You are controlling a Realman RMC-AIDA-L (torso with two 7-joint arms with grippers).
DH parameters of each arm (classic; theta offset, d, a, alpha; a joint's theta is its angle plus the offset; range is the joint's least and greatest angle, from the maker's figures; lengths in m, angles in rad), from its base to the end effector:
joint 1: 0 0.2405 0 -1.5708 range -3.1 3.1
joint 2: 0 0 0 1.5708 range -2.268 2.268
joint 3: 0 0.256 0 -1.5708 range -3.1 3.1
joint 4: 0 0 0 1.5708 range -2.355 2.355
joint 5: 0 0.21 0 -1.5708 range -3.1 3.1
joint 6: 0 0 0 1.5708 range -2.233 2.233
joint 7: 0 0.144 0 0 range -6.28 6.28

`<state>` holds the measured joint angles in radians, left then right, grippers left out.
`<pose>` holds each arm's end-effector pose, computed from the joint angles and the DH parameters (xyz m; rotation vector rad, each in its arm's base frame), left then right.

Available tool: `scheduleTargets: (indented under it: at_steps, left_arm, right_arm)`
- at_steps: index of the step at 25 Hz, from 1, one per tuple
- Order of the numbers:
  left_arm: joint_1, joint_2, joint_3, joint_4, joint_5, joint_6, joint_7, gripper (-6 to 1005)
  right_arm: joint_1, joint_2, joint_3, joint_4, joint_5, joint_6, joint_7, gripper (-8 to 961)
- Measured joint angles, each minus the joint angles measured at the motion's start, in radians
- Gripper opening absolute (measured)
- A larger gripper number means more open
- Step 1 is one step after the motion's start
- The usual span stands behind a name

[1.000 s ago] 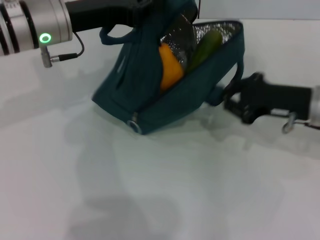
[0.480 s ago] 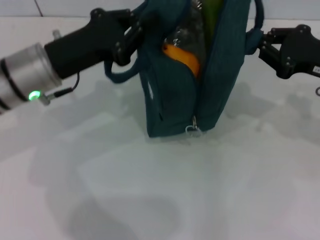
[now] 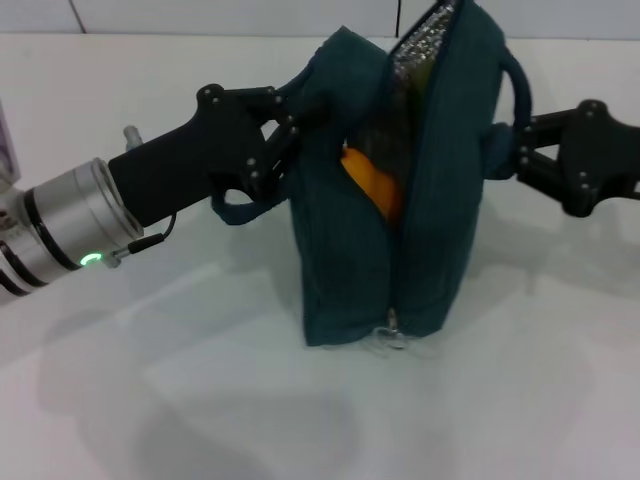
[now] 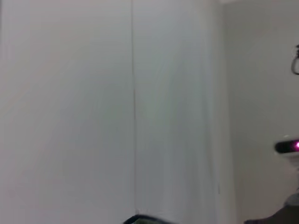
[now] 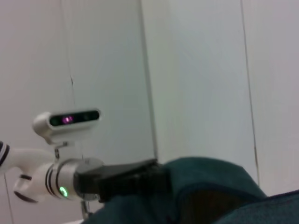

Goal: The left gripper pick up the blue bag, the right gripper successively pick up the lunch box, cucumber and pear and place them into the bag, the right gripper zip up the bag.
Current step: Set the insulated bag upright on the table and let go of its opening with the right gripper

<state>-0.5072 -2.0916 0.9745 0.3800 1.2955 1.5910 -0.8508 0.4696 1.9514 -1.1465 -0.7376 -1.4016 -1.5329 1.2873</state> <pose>-0.2234 0.3203 -0.0197 -2.3998 -0.1973 -1.2289 0.2163 0.3416 0.0344 -2.6944 0.2421 0.9582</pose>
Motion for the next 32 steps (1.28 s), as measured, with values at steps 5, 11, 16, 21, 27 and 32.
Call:
scheduleTargets:
  at_steps: [5, 11, 16, 21, 27, 32]
  left_arm:
    - [-0.005, -0.002, -0.002, -0.078, -0.140, -0.083, 0.030, 46]
    - [0.003, -0.001, 0.002, -0.099, -0.259, -0.163, 0.030, 46]
    - [0.009, 0.001, 0.002, -0.098, -0.258, -0.170, 0.035, 46]
    - [0.010, 0.000, 0.017, -0.099, -0.228, -0.129, 0.038, 46]
    - [0.008, 0.000, 0.105, -0.093, -0.202, -0.084, 0.046, 45]
    - [0.001, -0.001, 0.108, -0.115, -0.205, -0.095, 0.048, 50]
  right_arm:
    - [-0.020, -0.002, 0.091, -0.001, 0.000, -0.061, 0.002, 63]
    - [-0.046, -0.002, 0.113, -0.002, -0.004, -0.089, 0.000, 62]
    - [-0.055, 0.000, 0.118, -0.002, -0.005, -0.090, 0.000, 61]
    - [-0.057, 0.007, 0.118, -0.002, -0.006, -0.083, 0.002, 61]
    - [-0.028, 0.014, 0.110, 0.013, -0.023, -0.049, 0.017, 62]
    - [-0.005, 0.033, 0.109, 0.011, -0.092, -0.035, 0.052, 60]
